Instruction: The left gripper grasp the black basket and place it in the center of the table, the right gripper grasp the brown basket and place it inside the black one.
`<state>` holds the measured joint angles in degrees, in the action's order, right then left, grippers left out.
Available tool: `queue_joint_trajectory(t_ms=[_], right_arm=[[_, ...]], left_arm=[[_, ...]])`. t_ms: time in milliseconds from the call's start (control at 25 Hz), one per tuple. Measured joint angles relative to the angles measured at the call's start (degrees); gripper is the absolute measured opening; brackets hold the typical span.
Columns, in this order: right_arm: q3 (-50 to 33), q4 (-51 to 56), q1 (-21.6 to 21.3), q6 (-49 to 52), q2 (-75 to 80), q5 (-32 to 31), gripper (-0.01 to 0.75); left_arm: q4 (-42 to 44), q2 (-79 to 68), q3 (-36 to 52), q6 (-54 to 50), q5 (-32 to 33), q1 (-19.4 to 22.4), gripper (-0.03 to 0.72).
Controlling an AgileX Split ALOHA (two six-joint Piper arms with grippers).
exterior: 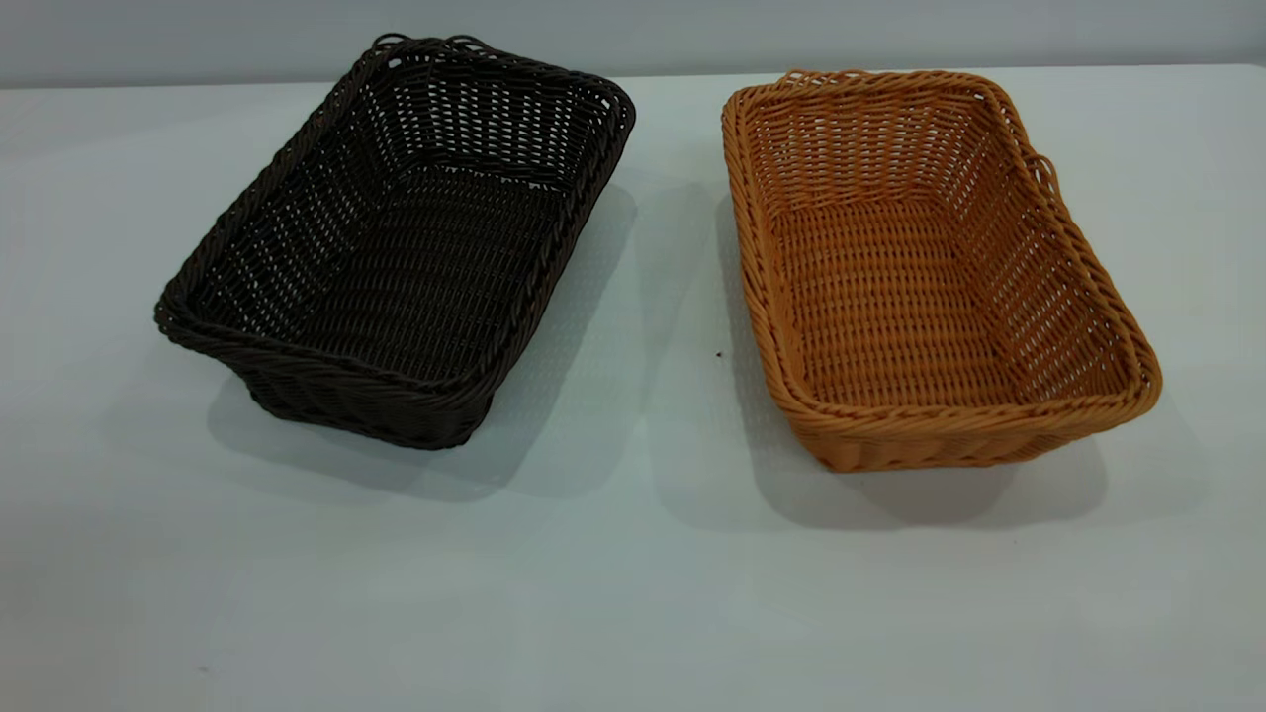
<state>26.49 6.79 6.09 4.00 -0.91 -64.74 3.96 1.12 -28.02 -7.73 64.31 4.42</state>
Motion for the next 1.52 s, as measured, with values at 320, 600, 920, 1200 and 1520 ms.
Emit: queue_joint_trajectory(t_ms=[320,600,920,1200,1520], right_arm=[[0.6,4.9,0.0,-1.9,12.9,6.8,0.502],[0.6,14.2,0.0,-16.9,34.4,18.2,0.598],[0.6,38.1,0.0,-28.7,58.4,22.4,0.614],[1.1,64.7,0.0,-37.9,77.7,21.7,0.593],[1.4,90.3,0.0,-35.0,99.5,20.7,0.591]], left_arm=[[0.3,-0.6,-0.8,0.0,-9.8,0.0,0.427],[-3.5,-16.2,-1.0,0.6,-22.4,0.0,0.420],[-18.0,-37.9,-1.0,17.5,-31.4,0.0,0.565],[-35.5,-53.4,-1.2,36.1,-38.6,0.0,0.591],[-54.3,-63.5,-6.1,56.6,-46.6,0.0,0.590]])
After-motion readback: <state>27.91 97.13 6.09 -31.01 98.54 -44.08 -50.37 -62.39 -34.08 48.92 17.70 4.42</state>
